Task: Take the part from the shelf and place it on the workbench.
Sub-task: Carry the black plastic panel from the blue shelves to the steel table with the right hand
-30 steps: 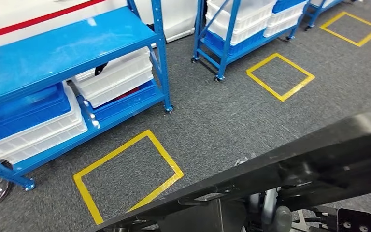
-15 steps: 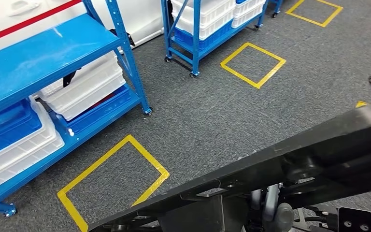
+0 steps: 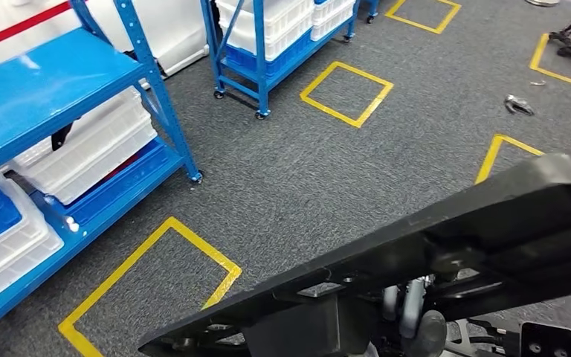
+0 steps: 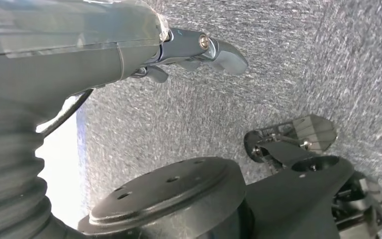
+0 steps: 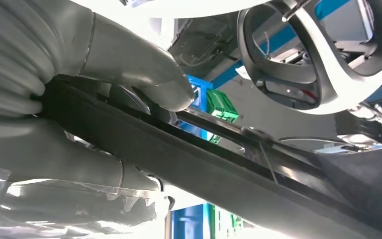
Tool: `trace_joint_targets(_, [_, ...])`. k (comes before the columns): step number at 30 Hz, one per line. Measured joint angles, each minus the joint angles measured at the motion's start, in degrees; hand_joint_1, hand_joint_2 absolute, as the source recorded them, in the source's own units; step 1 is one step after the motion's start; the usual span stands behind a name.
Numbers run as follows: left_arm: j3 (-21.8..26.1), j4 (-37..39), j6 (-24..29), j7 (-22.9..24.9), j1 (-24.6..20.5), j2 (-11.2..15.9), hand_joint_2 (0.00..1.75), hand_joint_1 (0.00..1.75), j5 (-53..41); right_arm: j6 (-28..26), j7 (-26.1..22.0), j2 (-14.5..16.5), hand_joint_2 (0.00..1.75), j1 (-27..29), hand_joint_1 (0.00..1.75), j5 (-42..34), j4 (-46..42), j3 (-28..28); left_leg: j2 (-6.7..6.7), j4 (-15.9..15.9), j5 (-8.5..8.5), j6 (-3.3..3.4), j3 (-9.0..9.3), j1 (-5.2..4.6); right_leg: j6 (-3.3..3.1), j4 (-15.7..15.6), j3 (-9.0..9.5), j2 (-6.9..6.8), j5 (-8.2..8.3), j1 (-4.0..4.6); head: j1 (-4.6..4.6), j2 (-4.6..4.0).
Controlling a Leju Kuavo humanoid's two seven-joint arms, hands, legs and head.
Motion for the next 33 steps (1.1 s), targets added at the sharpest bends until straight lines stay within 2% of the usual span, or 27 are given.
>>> trace_joint_targets(1, [0.0, 0.0, -0.6, 0.0, 0.1, 0.0, 1.75, 0.0, 0.2, 0.0, 0.0, 0.0, 1.75, 0.1, 1.75, 0.0, 0.0, 0.0, 0.75, 0.0, -0.03, 0.02, -0.04, -0.07, 0.17, 2.9, -1.36, -0.19, -0.95, -0.14, 0.01, 0.0])
trace_joint_targets(2, [0.1, 0.0, -1.4, 0.1, 0.1, 0.0, 1.75, 0.0, 0.4, 0.2, 0.0, 0.0, 1.75, 0.2, 1.75, 0.0, 0.0, 0.0, 1.48, 0.1, -0.09, 0.01, -0.06, -0.11, 0.31, 4.2, -1.91, -0.32, -0.93, -0.27, 0.01, 0.0])
trace_joint_targets(3, [0.1, 0.0, -2.2, 0.1, 0.1, 0.0, 1.75, 0.0, 0.5, 0.3, 0.0, 0.0, 1.75, 0.2, 1.75, 0.1, 0.0, 0.0, 2.15, 0.1, -0.18, -0.05, -0.04, -0.11, 0.4, 3.3, -1.34, -0.51, 0.11, -0.37, 0.02, 0.0])
trace_joint_targets(4, [0.1, 0.0, -2.9, 0.1, 0.1, 0.0, 1.75, 0.0, 0.6, 0.4, 0.0, -0.1, 1.75, 0.2, 1.75, 0.2, -0.1, -0.1, 2.76, 0.2, -0.32, -0.17, 0.03, -0.11, 0.41, 0.4, 0.32, -0.96, 1.87, -0.43, 0.02, 0.0])
trace_joint_targets(5, [0.1, 0.0, -3.3, 0.1, 0.1, 0.0, 1.75, 0.0, 0.6, 0.6, 0.0, -0.1, 1.75, 0.2, 1.75, 0.3, -0.2, -0.1, 3.26, 0.3, -0.5, -0.35, 0.14, -0.12, 0.3, -3.6, 2.44, -1.99, 3.41, -0.39, 0.02, 0.0])
trace_joint_targets(7, [0.1, 0.0, -3.6, 0.0, 0.0, 0.0, 1.75, 0.0, 0.3, 0.9, 0.0, 0.0, 1.75, 0.2, 1.75, 0.4, -0.5, -0.2, 4.1, 0.6, -0.92, -0.86, 0.26, -0.39, -0.28, -9.4, 5.52, -3.83, 4.93, 0.05, -0.01, 0.0])
trace_joint_targets(8, [0.1, 0.0, -3.6, -0.1, 0.0, 0.0, 1.75, 0.0, 0.2, 1.1, 0.0, 0.0, 1.75, 0.2, 1.75, 0.5, -0.7, -0.3, 4.53, 0.7, -1.09, -1.14, 0.31, -0.53, -0.65, -10.5, 5.93, -4.2, 4.83, 0.29, -0.04, 0.0])
trace_joint_targets(10, [0.1, 0.0, -3.7, -0.1, -0.1, 0.0, 1.75, 0.0, 0.2, 1.2, 0.0, 0.0, 1.75, 0.3, 1.75, 0.5, -1.0, -0.3, 5.46, 0.7, -1.31, -1.7, 0.44, -0.6, -1.35, -10.7, 5.86, -3.24, 4.89, 0.44, -0.1, 0.0])
trace_joint_targets(11, [0.1, 0.0, -3.8, -0.1, -0.2, 0.0, 1.75, 0.0, 0.2, 1.3, 0.0, 0.0, 1.75, 0.3, 1.75, 0.5, -1.1, -0.4, 5.24, 1.0, -1.68, -2.0, 0.45, -0.49, -1.66, -10.9, 5.88, -2.71, 5.01, 0.4, -0.08, 0.0])
trace_joint_targets(13, [0.1, 0.0, -4.0, -0.2, -0.4, 0.1, 1.75, 0.0, 0.2, 1.3, 0.0, 0.1, 1.75, 0.3, 1.75, 0.4, -1.4, -0.5, 3.07, 4.1, -3.85, -2.56, -0.84, -0.21, -2.3, -11.3, 6.01, -1.82, 5.26, 0.14, -0.14, 0.0])
trace_joint_targets(14, [0.2, 0.0, -4.1, -0.2, -0.4, 0.1, 1.75, 0.0, 0.2, 1.3, 0.0, 0.1, 1.75, 0.3, 1.75, 0.4, -1.4, -0.5, 1.62, 7.5, -5.64, -2.77, -2.37, -0.05, -2.51, -11.3, 5.99, -1.38, 5.32, 0.07, -0.19, 0.0])
trace_joint_targets(15, [0.2, 0.0, -4.2, -0.3, -0.5, 0.1, 1.75, 0.0, 0.3, 1.3, 0.0, 0.2, 1.75, 0.3, 1.75, 0.4, -1.5, -0.6, 0.73, 11.5, -7.43, -2.92, -4.28, 0.0, -2.67, -11.3, 5.95, -0.88, 5.34, 0.07, -0.24, 0.0])
trace_joint_targets(16, [0.2, 0.0, -4.3, -0.3, -0.6, 0.1, 1.75, 0.0, 0.3, 1.3, 0.0, 0.2, 1.75, 0.3, 1.75, 0.4, -1.5, -0.6, 0.37, 15.1, -8.64, -3.04, -6.01, 0.05, -2.73, -11.3, 5.93, -0.3, 5.37, 0.11, -0.23, 0.0])
trace_joint_targets(17, [0.2, 0.0, -4.5, -0.3, -0.8, 0.1, 1.75, 0.0, 0.3, 1.3, 0.0, 0.2, 1.75, 0.4, 1.75, 0.5, -1.5, -0.7, 0.26, 17.1, -8.83, -3.09, -7.02, 0.06, -2.75, -11.3, 5.95, 0.33, 5.38, 0.15, -0.23, 0.0])
trace_joint_targets(18, [0.2, 0.0, -4.7, -0.3, -0.8, 0.1, 1.75, 0.0, 0.3, 1.3, 0.0, 0.2, 1.75, 0.4, 1.75, 0.6, -1.5, -0.7, 0.22, 16.9, -7.88, -3.08, -7.06, 0.07, -2.74, -11.2, 6.0, 0.99, 5.39, 0.17, -0.23, 0.0])
trace_joint_targets(19, [0.2, 0.0, -4.9, -0.2, -0.8, 0.1, 1.75, 0.0, 0.3, 1.4, 0.0, 0.3, 1.75, 0.4, 1.75, 0.7, -1.5, -0.7, 0.02, 14.5, -5.91, -3.0, -6.05, 0.1, -2.72, -11.2, 6.07, 1.7, 5.39, 0.16, -0.23, 0.0])
trace_joint_targets(21, [0.2, 0.0, -5.2, 0.0, -0.6, 0.3, 1.75, 0.0, 0.3, 1.4, 0.0, 0.6, 1.75, 0.5, 1.75, 0.9, -1.5, -0.7, -1.86, 7.0, -1.85, -2.72, -2.96, 0.26, -2.54, -10.9, 6.03, 3.05, 5.41, 0.2, -0.23, 0.0])
trace_joint_targets(22, [0.2, 0.0, -5.3, 0.0, -0.4, 0.4, 1.75, 0.0, 0.2, 1.5, 0.0, 0.8, 1.75, 0.5, 1.75, 1.0, -1.5, -0.8, -2.89, 4.0, -0.87, -2.51, -1.73, 0.33, -2.31, -10.8, 5.82, 3.7, 5.49, 0.22, -0.23, 0.0])
trace_joint_targets(23, [0.2, 0.0, -5.3, 0.1, -0.3, 0.5, 1.75, 0.0, 0.2, 1.7, 0.0, 0.9, 1.75, 0.5, 1.75, 1.0, -1.5, -0.8, -3.63, 2.3, -0.64, -2.28, -1.11, 0.33, -1.98, -10.7, 5.53, 4.23, 5.65, 0.22, -0.2, 0.0])
trace_joint_targets(25, [0.2, 0.0, -5.4, 0.1, -0.2, 0.5, 1.75, 0.0, 0.2, 2.3, 0.0, 1.0, 1.75, 0.6, 1.75, 1.1, -1.5, -0.9, -3.35, 1.4, -0.82, -1.64, -0.83, 0.25, -1.18, -10.8, 5.01, 5.2, 6.09, 0.14, -0.17, 0.0])
trace_joint_targets(26, [0.2, 0.0, -5.5, 0.0, -0.2, 0.6, 1.75, 0.0, 0.2, 2.5, 0.0, 1.0, 1.75, 0.7, 1.75, 1.1, -1.6, -1.0, -2.82, 1.2, -0.58, -1.24, -0.81, 0.3, -0.89, -10.6, 4.86, 5.0, 6.04, 0.12, -0.17, 0.0])
trace_joint_targets(27, [0.2, 0.0, -5.6, -0.1, -0.2, 0.6, 1.75, 0.0, 0.2, 2.7, 0.0, 1.0, 1.75, 0.6, 1.75, 1.1, -1.6, -1.1, -2.32, 1.0, -0.35, -0.82, -0.79, 0.36, -0.66, -10.0, 4.53, 4.19, 5.52, 0.17, -0.1, 0.0])
trace_joint_targets(28, [0.2, 0.0, -5.7, -0.2, -0.2, 0.6, 1.75, 0.0, 0.2, 2.8, 0.0, 1.0, 1.75, 0.6, 1.75, 1.1, -1.6, -1.2, -1.69, 0.8, -0.13, -0.45, -0.77, 0.42, -0.47, -8.1, 3.71, 2.96, 4.26, 0.23, 0.01, 0.0])
trace_joint_targets(30, [0.2, 0.0, -5.9, -0.4, 0.0, 0.6, 1.75, 0.0, 0.1, 2.8, 0.0, 1.0, 1.75, 0.4, 1.75, 1.1, -1.6, -1.3, -0.36, 0.6, -0.01, -0.06, -0.85, 0.25, -0.16, -1.5, 0.73, 0.49, 0.53, 0.14, 0.23, 0.0])
trace_joint_targets(31, [0.2, 0.0, -5.9, -0.5, 0.0, 0.7, 1.75, 0.0, 0.0, 2.6, 0.0, 1.0, 1.75, 0.4, 1.75, 1.0, -1.6, -1.3, 0.39, 0.7, -0.02, 0.01, -0.91, 0.15, -0.01, 2.1, -0.88, -0.03, -1.01, 0.04, 0.25, 0.0])
trace_joint_targets(32, [0.2, 0.0, -5.9, -0.5, 0.1, 0.8, 1.75, 0.0, -0.1, 2.5, 0.0, 1.0, 1.75, 0.4, 1.75, 1.0, -1.5, -1.3, 1.1, 0.7, -0.05, 0.03, -0.93, 0.08, 0.1, 4.3, -1.83, -0.28, -1.62, -0.06, 0.26, 0.0])
trace_joint_targets(33, [0.2, 0.0, -5.9, -0.5, 0.1, 0.8, 1.75, 0.0, -0.3, 2.3, 0.0, 1.0, 1.75, 0.4, 1.75, 0.9, -1.5, -1.3, 1.77, 0.7, -0.1, 0.02, -0.93, 0.05, 0.17, 4.7, -1.86, -0.46, -1.23, -0.13, 0.26, 0.0])
